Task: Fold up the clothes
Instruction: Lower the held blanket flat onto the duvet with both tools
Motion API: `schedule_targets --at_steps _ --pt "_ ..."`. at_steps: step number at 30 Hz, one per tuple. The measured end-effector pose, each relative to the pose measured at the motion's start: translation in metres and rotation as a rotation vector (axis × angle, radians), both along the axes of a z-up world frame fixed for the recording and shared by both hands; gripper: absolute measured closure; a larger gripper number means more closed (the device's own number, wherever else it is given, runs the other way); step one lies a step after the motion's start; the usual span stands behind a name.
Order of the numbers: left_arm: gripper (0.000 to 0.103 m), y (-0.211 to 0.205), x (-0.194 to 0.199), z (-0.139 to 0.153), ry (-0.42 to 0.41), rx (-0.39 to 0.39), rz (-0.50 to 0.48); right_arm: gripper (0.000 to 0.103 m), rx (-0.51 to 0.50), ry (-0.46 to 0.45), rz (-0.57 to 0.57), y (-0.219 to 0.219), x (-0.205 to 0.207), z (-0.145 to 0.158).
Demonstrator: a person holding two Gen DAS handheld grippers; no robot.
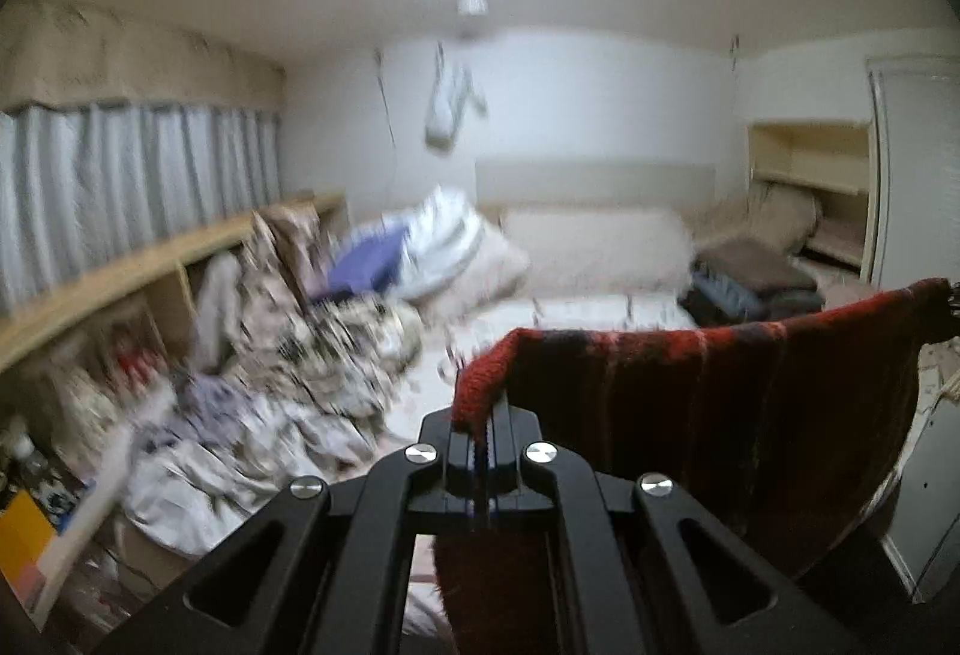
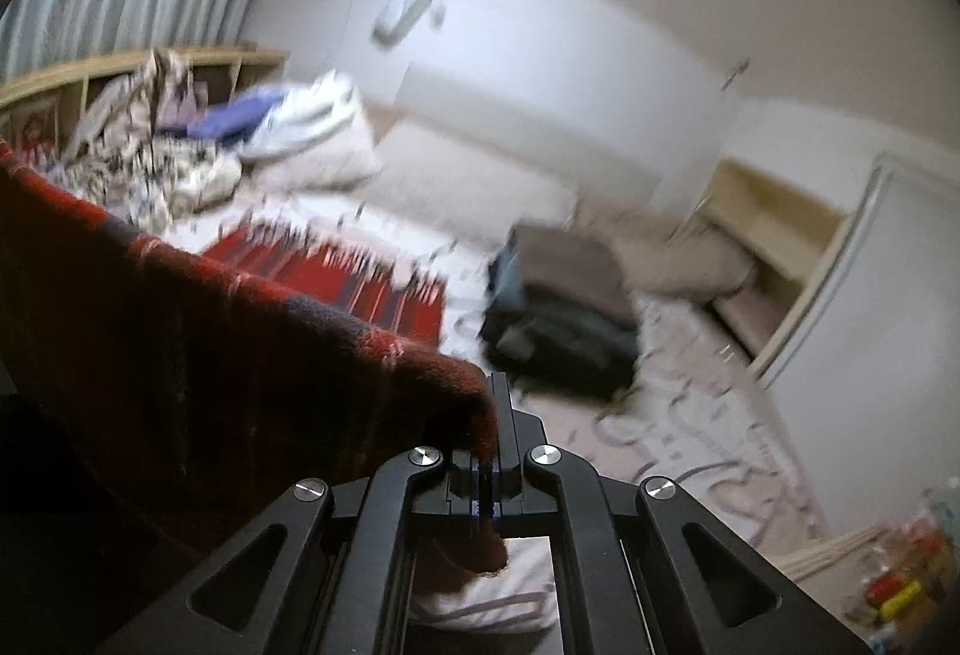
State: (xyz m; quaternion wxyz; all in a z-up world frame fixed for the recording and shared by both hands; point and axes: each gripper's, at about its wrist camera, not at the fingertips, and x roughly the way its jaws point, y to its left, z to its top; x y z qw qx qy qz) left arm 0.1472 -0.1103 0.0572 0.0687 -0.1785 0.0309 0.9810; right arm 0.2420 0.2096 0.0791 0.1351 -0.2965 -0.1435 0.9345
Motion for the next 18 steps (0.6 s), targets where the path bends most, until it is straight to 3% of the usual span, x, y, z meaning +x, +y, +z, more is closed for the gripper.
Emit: schedule_targets --at_steps 5,12,18 --pt "0.1 0.014 -0.084 -0.046 -0.154 0.017 0.006 0.102 -0.13 -0.147 0.023 0.024 -0.088 -0.05" --pt "0.1 0.032 -0.192 -0.103 -0.323 0.02 0.031 0.102 -0.186 -0.285 0.023 0.043 -0.198 -0.114" --pt "0.1 0.043 -0.273 -0.153 -0.421 -0.028 0.059 0.102 -0.215 -0.366 -0.021 0.057 -0.279 -0.169"
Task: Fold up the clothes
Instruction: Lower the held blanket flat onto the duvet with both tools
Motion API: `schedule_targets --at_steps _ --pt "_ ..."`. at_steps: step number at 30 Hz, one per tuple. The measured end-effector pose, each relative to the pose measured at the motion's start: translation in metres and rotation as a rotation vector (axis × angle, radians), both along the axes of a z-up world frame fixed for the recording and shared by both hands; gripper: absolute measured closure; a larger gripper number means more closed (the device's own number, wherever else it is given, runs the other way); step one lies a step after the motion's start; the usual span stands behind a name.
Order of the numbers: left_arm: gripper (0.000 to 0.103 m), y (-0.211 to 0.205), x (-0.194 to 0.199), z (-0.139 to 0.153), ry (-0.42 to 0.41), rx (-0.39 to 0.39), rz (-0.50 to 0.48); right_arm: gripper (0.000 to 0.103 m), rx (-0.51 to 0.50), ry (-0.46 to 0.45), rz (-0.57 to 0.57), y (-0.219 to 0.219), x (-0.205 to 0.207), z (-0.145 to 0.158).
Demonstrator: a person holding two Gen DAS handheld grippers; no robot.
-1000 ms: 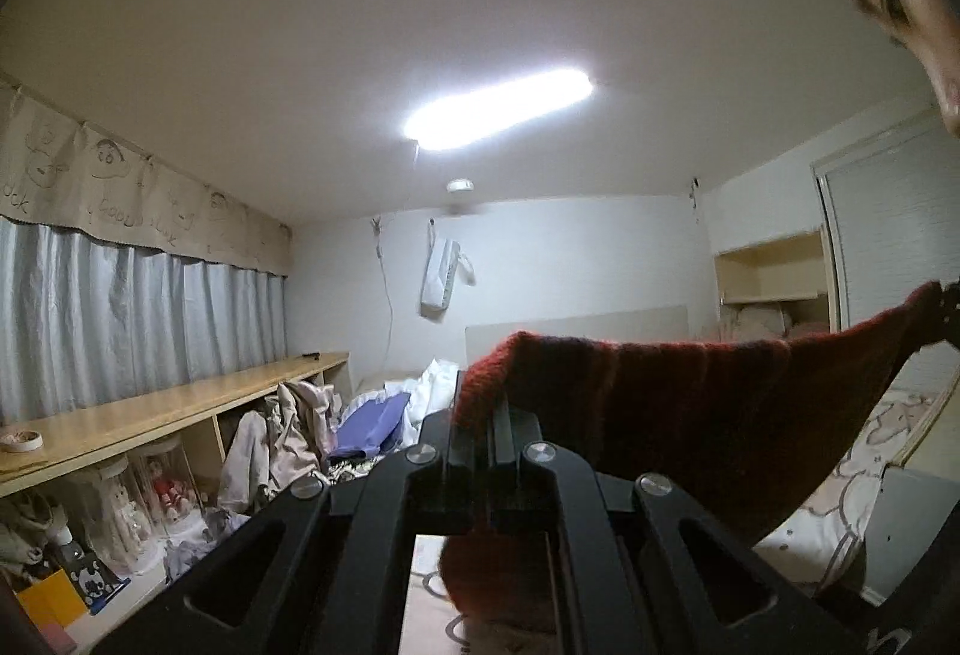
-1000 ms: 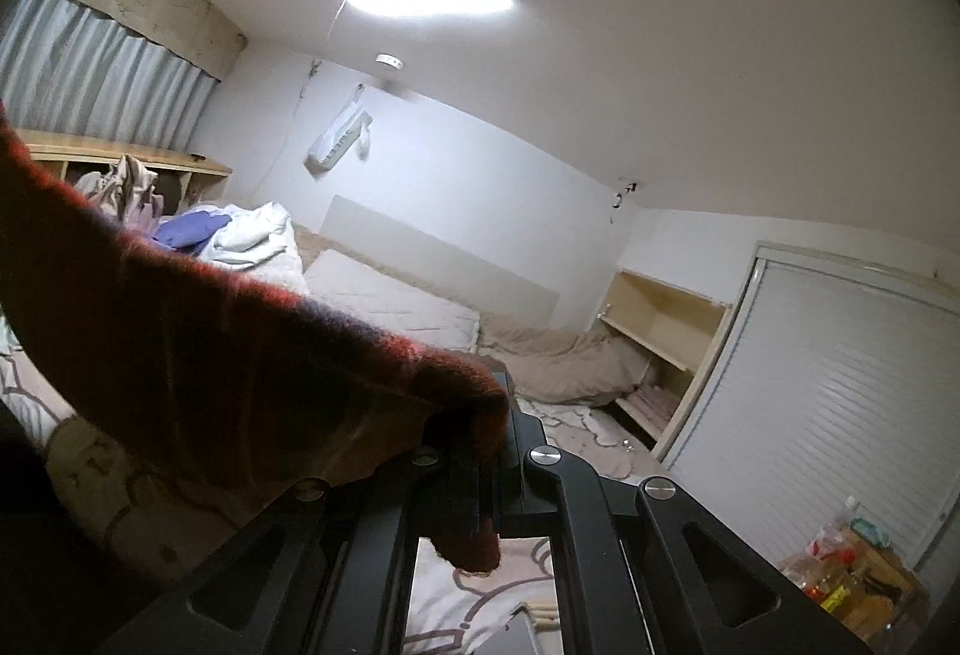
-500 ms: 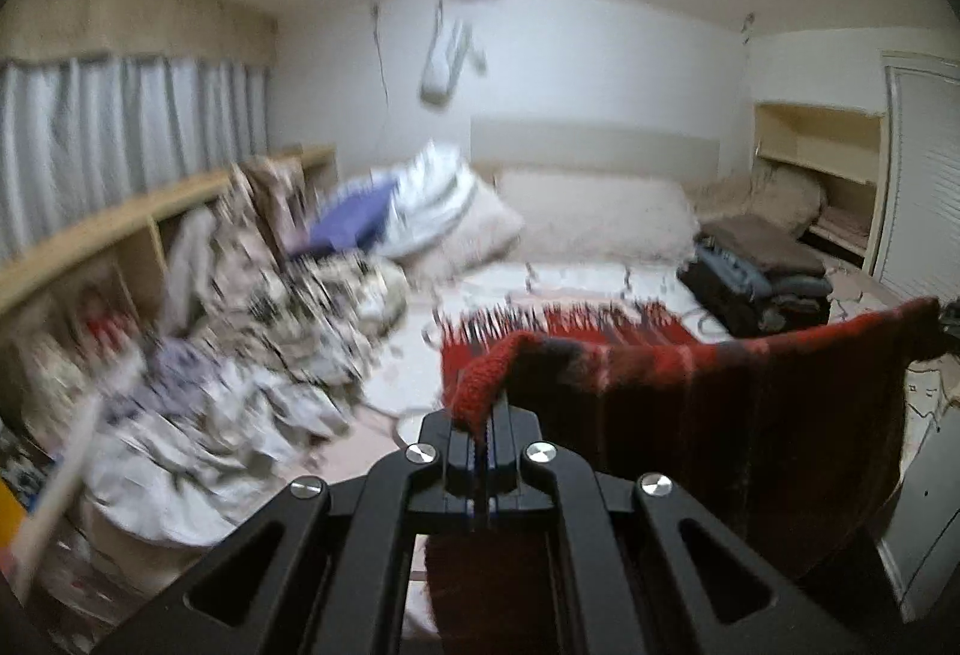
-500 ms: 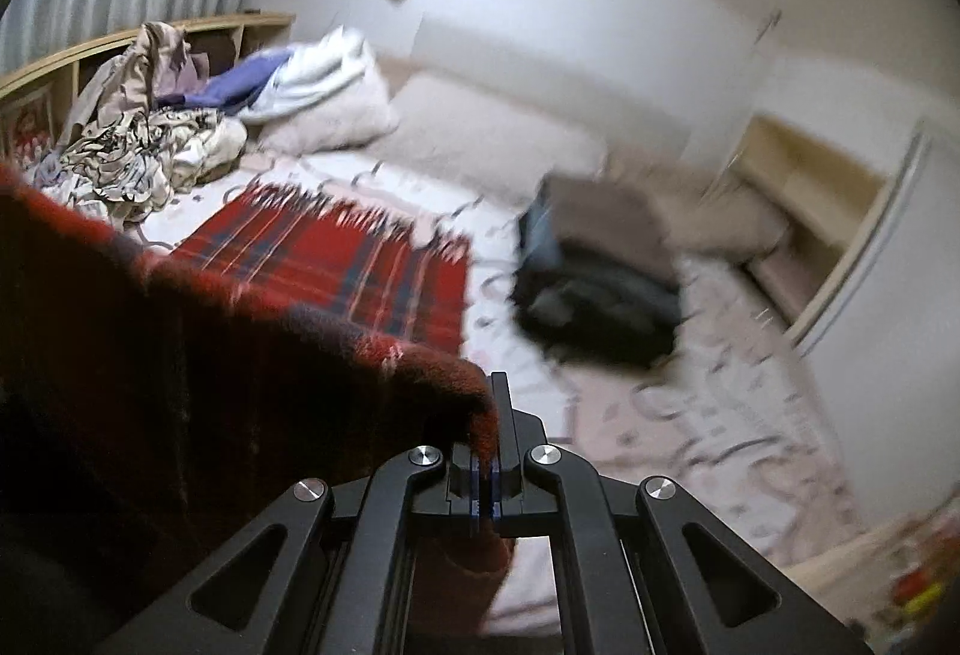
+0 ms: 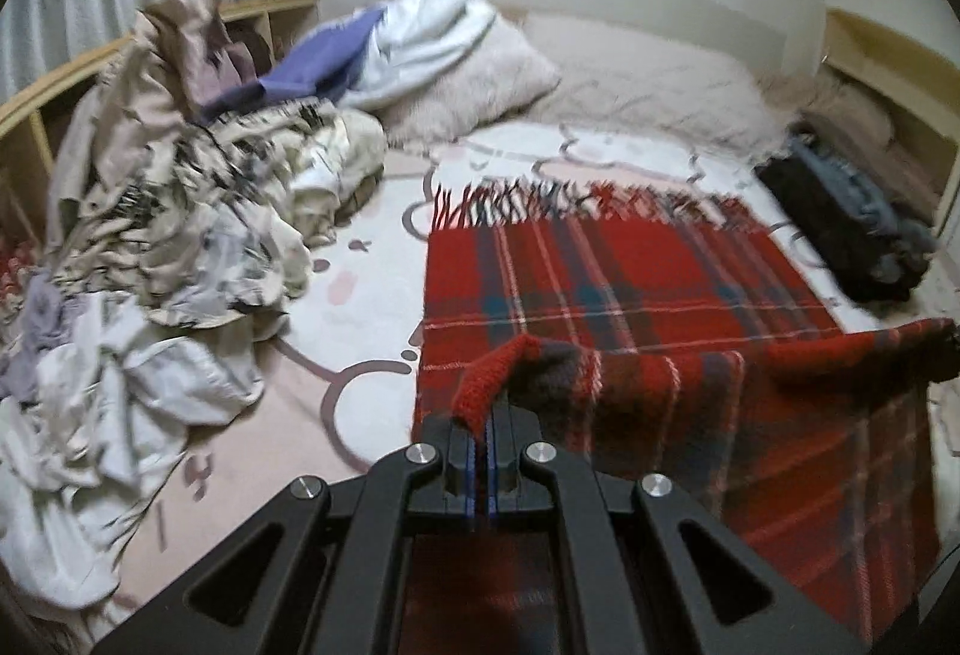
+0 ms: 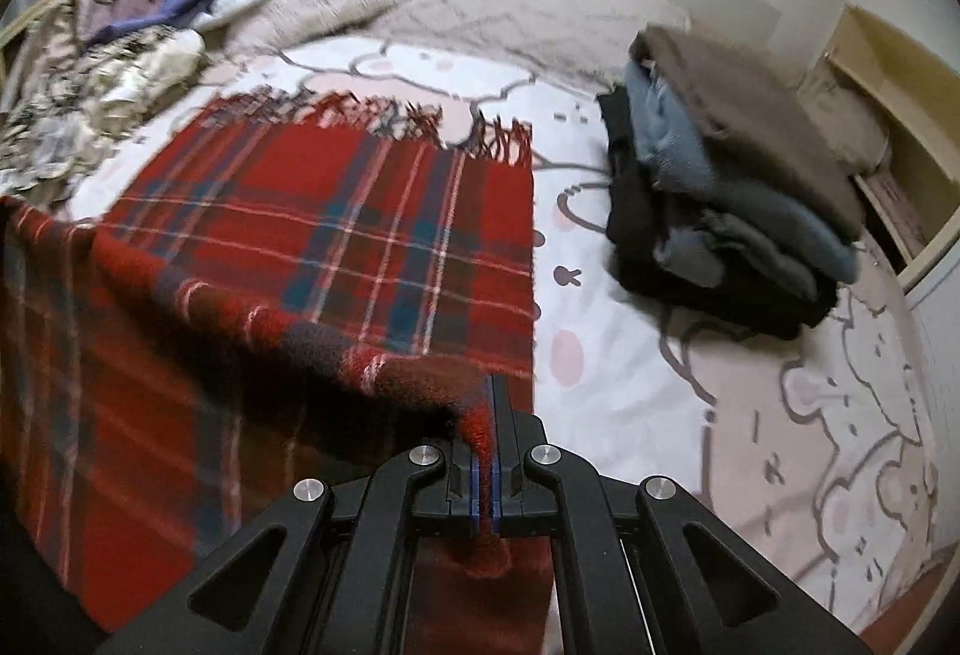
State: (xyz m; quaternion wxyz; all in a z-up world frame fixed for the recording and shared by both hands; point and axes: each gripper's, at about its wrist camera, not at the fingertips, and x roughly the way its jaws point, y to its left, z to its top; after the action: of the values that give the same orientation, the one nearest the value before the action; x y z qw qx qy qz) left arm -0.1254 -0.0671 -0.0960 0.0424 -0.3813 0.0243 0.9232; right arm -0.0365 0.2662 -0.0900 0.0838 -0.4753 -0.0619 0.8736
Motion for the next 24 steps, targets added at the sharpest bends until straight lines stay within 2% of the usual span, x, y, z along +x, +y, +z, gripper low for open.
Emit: schedule_targets --at_steps 4,14,18,24 --pt "0.1 -0.002 -0.044 -0.012 -0.019 -0.011 0.02 0.102 0.039 -0.004 -0.009 0.007 -0.042 -0.016" --pt "0.1 0.007 -0.172 -0.008 0.004 -0.039 0.043 0.102 0.116 -0.003 -0.033 0.029 -0.181 -0.02" --pt "0.1 0.017 -0.216 -0.021 -0.027 -0.091 0.051 0.102 0.118 -0.069 -0.06 0.041 -0.244 -0.039" --pt "0.1 0.031 -0.262 -0.069 -0.148 -0.188 0.052 0.102 0.14 -0.218 -0.057 0.041 -0.291 -0.095"
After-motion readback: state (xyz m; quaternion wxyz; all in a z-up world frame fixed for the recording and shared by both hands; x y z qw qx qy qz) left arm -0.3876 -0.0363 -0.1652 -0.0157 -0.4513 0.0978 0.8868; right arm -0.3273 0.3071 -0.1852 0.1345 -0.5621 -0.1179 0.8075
